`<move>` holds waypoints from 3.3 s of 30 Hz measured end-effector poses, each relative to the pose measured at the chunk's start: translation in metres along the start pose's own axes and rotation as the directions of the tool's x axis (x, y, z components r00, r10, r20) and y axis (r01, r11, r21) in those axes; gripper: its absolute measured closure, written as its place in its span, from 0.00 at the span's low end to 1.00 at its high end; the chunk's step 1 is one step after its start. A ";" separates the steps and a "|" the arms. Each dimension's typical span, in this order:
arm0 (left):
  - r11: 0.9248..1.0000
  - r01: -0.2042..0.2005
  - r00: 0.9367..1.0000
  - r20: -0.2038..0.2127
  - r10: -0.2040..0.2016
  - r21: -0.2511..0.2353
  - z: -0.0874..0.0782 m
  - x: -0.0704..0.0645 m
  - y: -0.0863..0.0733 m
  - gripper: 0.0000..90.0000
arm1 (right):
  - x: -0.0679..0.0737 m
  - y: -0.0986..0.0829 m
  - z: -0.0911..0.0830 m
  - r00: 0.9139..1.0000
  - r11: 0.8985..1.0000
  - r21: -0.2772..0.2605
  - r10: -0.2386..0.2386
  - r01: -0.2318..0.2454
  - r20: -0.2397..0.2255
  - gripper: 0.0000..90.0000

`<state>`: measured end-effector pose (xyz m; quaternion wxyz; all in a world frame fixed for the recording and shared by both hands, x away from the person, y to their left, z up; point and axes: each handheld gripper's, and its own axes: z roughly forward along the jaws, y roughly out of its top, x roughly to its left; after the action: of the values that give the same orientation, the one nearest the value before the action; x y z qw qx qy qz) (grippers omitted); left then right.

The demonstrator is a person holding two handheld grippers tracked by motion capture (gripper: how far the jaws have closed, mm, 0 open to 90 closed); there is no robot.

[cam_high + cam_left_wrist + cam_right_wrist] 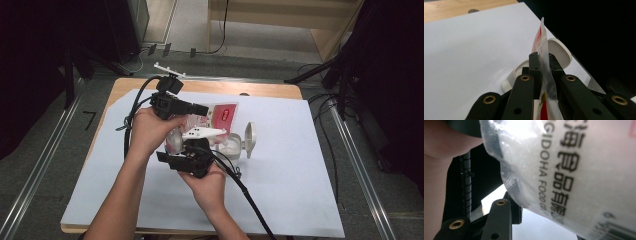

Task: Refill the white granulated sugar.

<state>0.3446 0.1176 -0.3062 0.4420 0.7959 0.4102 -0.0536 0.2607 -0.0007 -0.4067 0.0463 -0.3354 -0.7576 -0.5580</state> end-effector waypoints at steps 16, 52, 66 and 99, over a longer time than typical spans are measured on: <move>0.999 -0.031 1.000 -0.005 0.031 -0.017 0.005 -0.009 -0.003 0.96 | 0.000 -0.005 -0.008 1.000 1.000 -0.007 -0.015 0.015 0.016 0.70; 0.996 -0.076 0.996 -0.053 0.075 -0.034 0.006 -0.023 -0.003 0.95 | -0.004 -0.006 -0.014 0.996 0.996 -0.052 0.067 -0.070 -0.054 0.68; 0.997 -0.082 0.994 -0.070 0.081 -0.015 0.007 -0.029 -0.002 0.95 | -0.003 -0.007 -0.016 0.991 0.994 -0.056 0.092 -0.097 -0.098 0.68; 0.995 -0.090 0.993 -0.084 0.087 -0.035 0.006 -0.026 -0.003 0.95 | -0.003 -0.005 -0.011 0.998 0.999 -0.037 0.037 -0.039 -0.048 0.70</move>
<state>0.3270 0.0982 -0.3001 0.4419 0.8063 0.3932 0.0067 0.2573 -0.0124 -0.4077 0.0684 -0.3374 -0.7392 -0.5789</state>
